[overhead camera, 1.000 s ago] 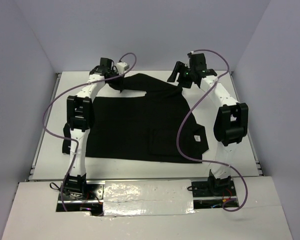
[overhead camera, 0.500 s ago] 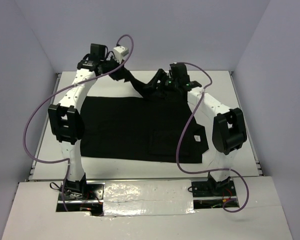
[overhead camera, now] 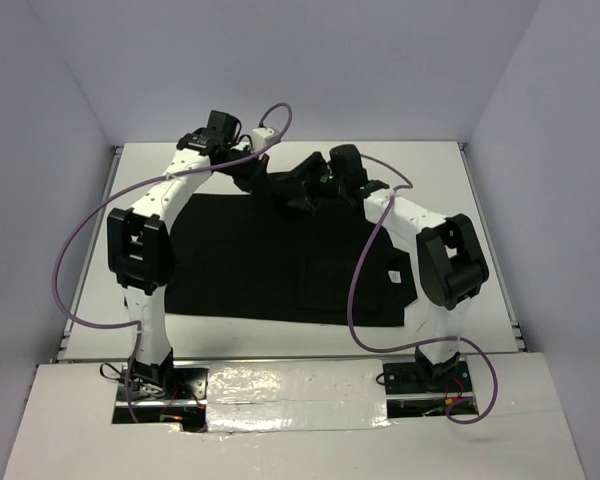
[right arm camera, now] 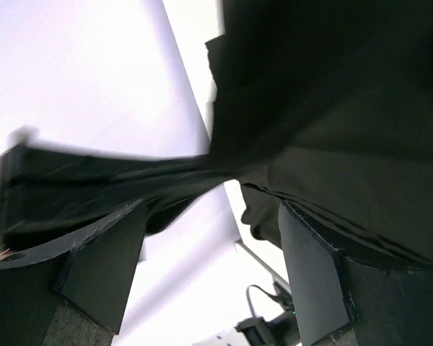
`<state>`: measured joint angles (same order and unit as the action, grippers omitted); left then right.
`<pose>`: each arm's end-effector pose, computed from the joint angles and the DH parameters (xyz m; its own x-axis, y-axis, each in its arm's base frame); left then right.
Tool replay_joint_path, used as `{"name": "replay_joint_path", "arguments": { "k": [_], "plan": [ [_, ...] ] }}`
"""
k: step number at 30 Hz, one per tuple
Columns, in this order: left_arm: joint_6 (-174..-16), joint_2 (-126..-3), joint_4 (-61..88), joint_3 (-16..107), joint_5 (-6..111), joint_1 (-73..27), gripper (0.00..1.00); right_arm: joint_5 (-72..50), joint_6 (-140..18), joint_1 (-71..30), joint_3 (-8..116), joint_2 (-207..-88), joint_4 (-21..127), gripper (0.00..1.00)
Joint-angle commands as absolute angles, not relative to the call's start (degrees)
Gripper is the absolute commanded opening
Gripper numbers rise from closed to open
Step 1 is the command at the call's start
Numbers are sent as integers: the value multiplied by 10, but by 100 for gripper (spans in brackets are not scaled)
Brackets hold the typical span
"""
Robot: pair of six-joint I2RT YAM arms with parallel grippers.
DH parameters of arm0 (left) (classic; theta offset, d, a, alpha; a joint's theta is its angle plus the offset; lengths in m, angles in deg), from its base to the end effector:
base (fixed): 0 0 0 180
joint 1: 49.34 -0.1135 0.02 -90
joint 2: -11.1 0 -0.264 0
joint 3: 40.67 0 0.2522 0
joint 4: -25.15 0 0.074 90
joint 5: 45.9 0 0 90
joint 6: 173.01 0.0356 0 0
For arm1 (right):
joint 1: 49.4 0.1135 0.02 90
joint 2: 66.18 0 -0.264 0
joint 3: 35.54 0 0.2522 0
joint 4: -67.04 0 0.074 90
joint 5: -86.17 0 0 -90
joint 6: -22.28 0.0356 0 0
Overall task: Fold and stack the long sleeve shirts
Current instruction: Fold the shirt
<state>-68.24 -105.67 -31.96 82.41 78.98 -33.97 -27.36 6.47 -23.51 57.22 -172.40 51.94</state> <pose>0.4331 -0.1402 0.2969 -0.5783 0.3759 -0.7241 0.7377 0.6199 -0.2674 0.3830 0.2017 0.2573 -0.8059 0.5894 -0.0557 0.2188 0.3839 0.8971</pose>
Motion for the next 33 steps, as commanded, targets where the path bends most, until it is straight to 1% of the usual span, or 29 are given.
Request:
{"name": "replay_joint_path", "arguments": {
  "k": [1,3,9,13,14,17,18,20,21,22,23,24,25,26,27,29,30,33],
  "plan": [
    [-690,-1005,-324,824,824,-343,0,-258,165,-227,523,-1716,588,81],
    [-693,-996,-321,812,828,-342,0,-254,202,-227,517,-1726,607,80],
    [-702,-984,-318,794,841,-340,0,-242,251,-221,523,-1760,641,80],
    [-693,-981,-326,790,844,-340,0,-214,248,-221,529,-1770,643,80],
    [-688,-981,-326,785,848,-340,0,-211,245,-221,534,-1774,641,79],
    [-672,-981,-332,785,862,-337,0,-213,228,-221,567,-1803,621,72],
    [-664,-982,-337,786,864,-335,0,-218,225,-221,573,-1817,622,59],
    [-642,-986,-364,797,862,-330,0,-220,212,-222,578,-1825,629,36],
    [-620,-987,-373,800,858,-328,0,-220,204,-224,579,-1828,631,15],
    [-604,-988,-385,803,857,-326,0,-228,194,-227,586,-1831,632,6],
    [-562,-991,-420,812,858,-324,0,-235,162,-231,592,-1833,629,0],
    [-539,-992,-438,815,852,-322,1,-244,140,-234,602,-1838,616,0],
    [-512,-993,-458,821,849,-321,12,-268,115,-236,623,-1841,607,0],
    [-457,-994,-483,832,845,-319,58,-283,89,-243,631,-1842,598,0],
    [-428,-993,-529,839,841,-319,78,-299,44,-248,638,-1841,590,0],
    [-339,-987,-579,864,837,-320,91,-359,9,-262,633,-1828,598,0],
    [-314,-984,-627,873,834,-321,92,-376,-15,-265,618,-1821,600,0],
    [-226,-964,-667,885,827,-334,93,-412,-67,-270,589,-1789,596,0]
  ]
}}
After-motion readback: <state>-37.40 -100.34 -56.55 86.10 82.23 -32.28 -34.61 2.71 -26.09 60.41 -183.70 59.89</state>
